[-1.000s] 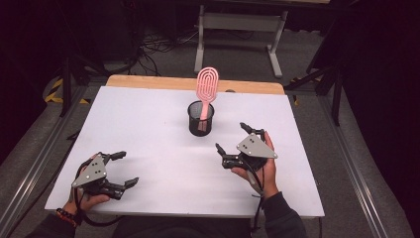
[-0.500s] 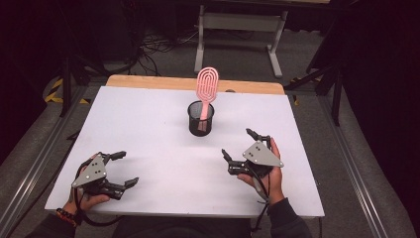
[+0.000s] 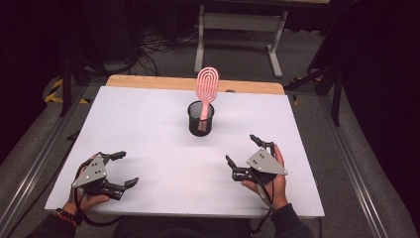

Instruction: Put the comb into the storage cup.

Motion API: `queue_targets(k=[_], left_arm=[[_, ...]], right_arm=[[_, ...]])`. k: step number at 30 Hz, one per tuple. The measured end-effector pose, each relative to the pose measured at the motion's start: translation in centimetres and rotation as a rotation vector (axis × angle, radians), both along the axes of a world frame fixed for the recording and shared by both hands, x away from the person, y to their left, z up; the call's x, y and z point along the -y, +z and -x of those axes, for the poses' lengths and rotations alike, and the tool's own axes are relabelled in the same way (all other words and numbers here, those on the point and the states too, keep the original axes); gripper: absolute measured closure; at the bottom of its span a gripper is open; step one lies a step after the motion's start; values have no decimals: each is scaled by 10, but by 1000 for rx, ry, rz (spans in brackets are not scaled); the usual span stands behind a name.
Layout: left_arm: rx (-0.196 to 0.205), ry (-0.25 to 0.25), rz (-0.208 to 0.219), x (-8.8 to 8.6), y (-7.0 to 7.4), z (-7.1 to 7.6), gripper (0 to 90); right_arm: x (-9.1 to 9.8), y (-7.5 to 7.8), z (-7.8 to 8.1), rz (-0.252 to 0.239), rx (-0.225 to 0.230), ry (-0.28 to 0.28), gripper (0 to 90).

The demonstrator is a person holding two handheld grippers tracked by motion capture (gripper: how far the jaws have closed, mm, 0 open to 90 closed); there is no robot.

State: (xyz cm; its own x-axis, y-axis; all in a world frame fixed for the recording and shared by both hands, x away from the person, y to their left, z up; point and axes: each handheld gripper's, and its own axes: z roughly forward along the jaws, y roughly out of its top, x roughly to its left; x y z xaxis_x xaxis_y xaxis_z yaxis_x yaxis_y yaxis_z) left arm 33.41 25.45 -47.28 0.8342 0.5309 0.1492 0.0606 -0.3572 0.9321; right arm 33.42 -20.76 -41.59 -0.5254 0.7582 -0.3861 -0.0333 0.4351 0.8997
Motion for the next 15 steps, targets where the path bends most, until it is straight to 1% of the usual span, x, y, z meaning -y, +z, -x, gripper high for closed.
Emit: queue_targets(k=[2,6,12,15], left_arm=[[0,0,-1,0,0,0,72],[1,-1,-2,1,0,0,71],[0,-2,-4,1,-1,0,71],[0,-3,-8,1,0,0,71]], right_arm=[[2,-2,2,7,1,-3,62],[6,-6,4,7,3,-13,62],[12,-14,6,11,-11,-21,62],[15,-18,8,35,-10,-31,61]])
